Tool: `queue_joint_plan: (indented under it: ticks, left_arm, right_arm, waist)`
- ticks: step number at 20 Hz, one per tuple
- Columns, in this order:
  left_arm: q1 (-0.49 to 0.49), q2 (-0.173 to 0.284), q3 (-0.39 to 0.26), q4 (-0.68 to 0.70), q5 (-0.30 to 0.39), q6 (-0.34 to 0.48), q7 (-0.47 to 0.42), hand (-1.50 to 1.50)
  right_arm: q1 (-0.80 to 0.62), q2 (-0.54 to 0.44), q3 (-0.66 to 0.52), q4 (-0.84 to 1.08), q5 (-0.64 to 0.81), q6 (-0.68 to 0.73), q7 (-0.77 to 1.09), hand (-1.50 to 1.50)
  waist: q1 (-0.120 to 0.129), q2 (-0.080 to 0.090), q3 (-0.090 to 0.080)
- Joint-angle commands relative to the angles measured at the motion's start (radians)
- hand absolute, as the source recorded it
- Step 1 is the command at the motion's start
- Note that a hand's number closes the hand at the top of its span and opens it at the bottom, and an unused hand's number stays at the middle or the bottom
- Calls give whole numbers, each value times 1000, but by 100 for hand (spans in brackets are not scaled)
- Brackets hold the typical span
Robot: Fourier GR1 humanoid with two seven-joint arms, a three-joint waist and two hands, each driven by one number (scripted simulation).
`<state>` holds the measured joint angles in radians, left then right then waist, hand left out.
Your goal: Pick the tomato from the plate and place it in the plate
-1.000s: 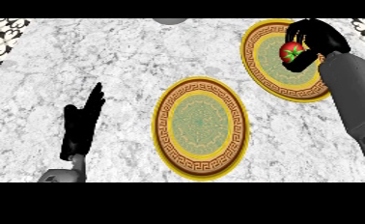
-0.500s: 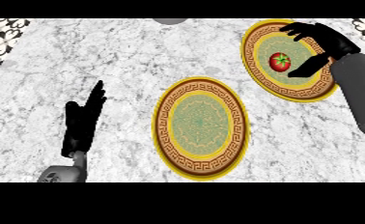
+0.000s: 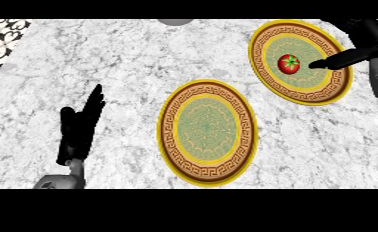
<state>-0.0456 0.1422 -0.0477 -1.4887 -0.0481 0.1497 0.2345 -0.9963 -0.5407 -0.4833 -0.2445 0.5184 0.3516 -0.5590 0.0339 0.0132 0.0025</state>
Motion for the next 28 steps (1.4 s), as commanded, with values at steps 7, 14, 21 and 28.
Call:
queue_joint_plan:
  ticks: [7, 14, 21, 28]
  left_arm:
    - [0, -13, -11, -23, -10, -3, 26, 0]
    - [-27, -1, 26, 26, -4, -11, -2, 0]
    - [-38, -16, 35, 74, -8, -8, -49, 0]
    - [67, -18, -2, -17, -12, -34, -40, 0]
  right_arm:
    - [61, -50, -45, 55, -63, 125, -126, -150]
    - [109, -7, 12, 21, -38, 132, -202, -150]
    - [117, 2, 25, 46, -21, -7, -167, -150]
    - [98, -15, 19, 63, -29, -40, -130, -150]
  waist:
    - [11, 5, 1]
    - [-1, 0, 0]
    - [7, 4, 0]
    - [12, 0, 0]
